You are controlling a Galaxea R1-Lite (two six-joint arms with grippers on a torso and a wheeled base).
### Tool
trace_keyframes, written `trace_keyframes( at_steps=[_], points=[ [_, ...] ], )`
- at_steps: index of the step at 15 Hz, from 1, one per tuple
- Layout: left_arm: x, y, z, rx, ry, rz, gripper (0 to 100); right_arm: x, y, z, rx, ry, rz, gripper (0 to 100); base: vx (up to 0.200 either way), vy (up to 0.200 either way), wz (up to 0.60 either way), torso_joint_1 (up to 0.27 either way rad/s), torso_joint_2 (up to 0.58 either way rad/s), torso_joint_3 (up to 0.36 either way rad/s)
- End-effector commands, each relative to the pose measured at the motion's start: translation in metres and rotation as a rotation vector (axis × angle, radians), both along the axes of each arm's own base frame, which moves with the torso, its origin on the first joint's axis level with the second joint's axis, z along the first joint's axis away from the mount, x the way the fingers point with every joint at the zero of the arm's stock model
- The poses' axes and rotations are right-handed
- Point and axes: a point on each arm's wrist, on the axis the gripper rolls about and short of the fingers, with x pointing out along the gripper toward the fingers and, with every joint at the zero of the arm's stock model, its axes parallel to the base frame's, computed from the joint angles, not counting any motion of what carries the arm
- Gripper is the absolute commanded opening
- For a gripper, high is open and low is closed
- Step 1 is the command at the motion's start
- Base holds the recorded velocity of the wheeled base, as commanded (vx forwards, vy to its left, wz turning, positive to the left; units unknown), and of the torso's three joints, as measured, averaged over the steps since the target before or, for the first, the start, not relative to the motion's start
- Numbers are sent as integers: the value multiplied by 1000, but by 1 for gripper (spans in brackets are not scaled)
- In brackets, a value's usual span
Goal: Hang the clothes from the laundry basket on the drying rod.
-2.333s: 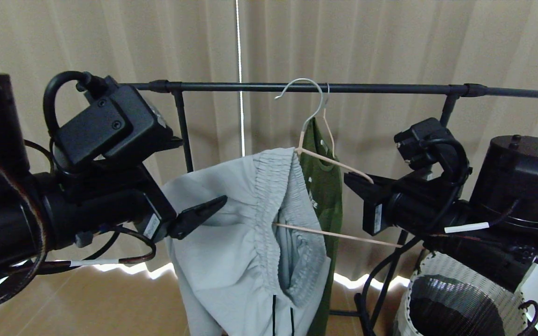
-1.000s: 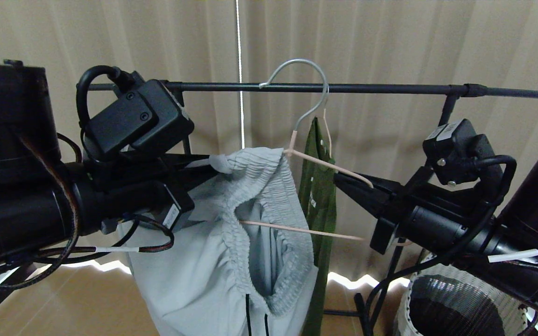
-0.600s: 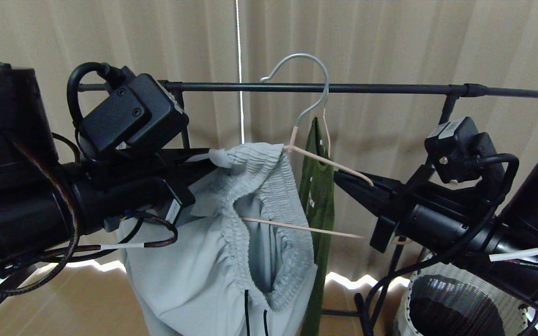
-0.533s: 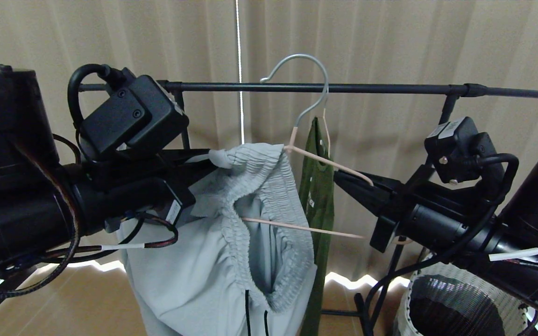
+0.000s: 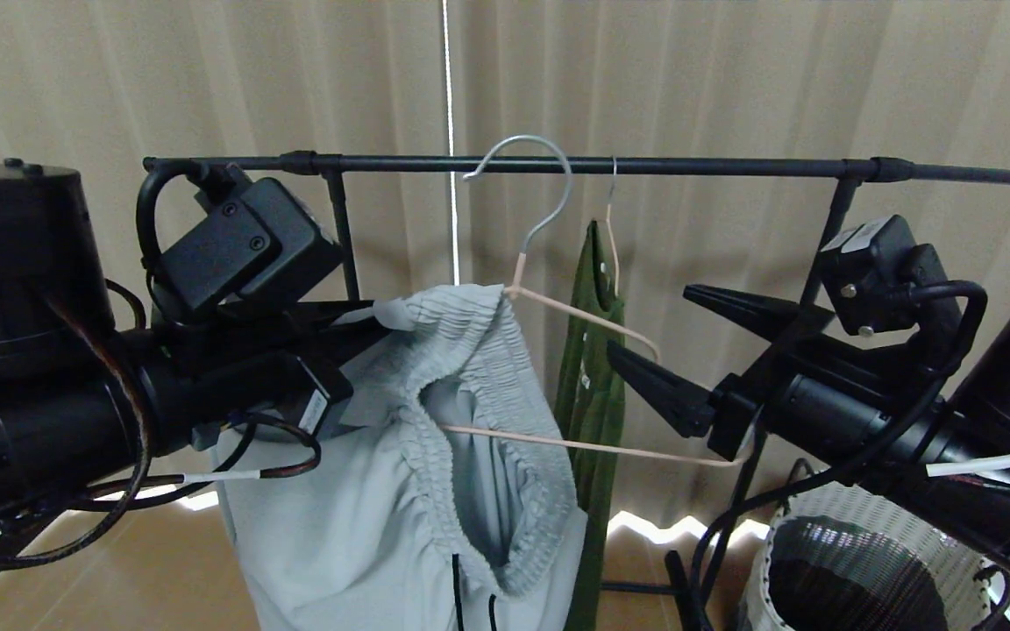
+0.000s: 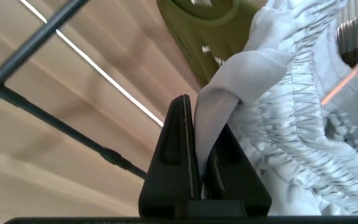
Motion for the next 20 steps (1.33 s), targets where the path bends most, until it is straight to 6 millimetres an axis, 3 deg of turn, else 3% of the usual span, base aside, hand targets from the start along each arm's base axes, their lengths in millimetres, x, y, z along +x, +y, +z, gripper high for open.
trace_keyframes(
  at_steps=[1, 5, 12, 15, 18, 19, 20],
  points=[
    [4, 11, -3, 5, 7, 52, 0, 2, -10, -6, -15, 14, -34, 100, 0, 0, 0, 0, 0, 0],
    [9, 22, -7, 22, 14, 209, 0, 0, -13, -14, -32, 40, -40, 100, 0, 0, 0, 0, 0, 0],
    [5, 29, -4, -173, 73, 372, 0, -11, -19, -34, -81, 103, -45, 100, 0, 0, 0, 0, 0, 0],
    [6, 26, 2, -239, 36, 360, 0, -16, -8, -39, -99, 122, 4, 100, 0, 0, 0, 0, 0, 0],
    [14, 16, 3, -297, -28, 328, 0, -22, 18, -52, -134, 155, 83, 100, 0, 0, 0, 0, 0, 0],
    [14, 16, 3, -298, -29, 326, 0, -23, 18, -53, -135, 156, 85, 100, 0, 0, 0, 0, 0, 0],
    [10, 6, 6, -318, -46, 278, 0, -29, 32, -55, -144, 158, 132, 100, 0, 0, 0, 0, 0, 0]
  ],
)
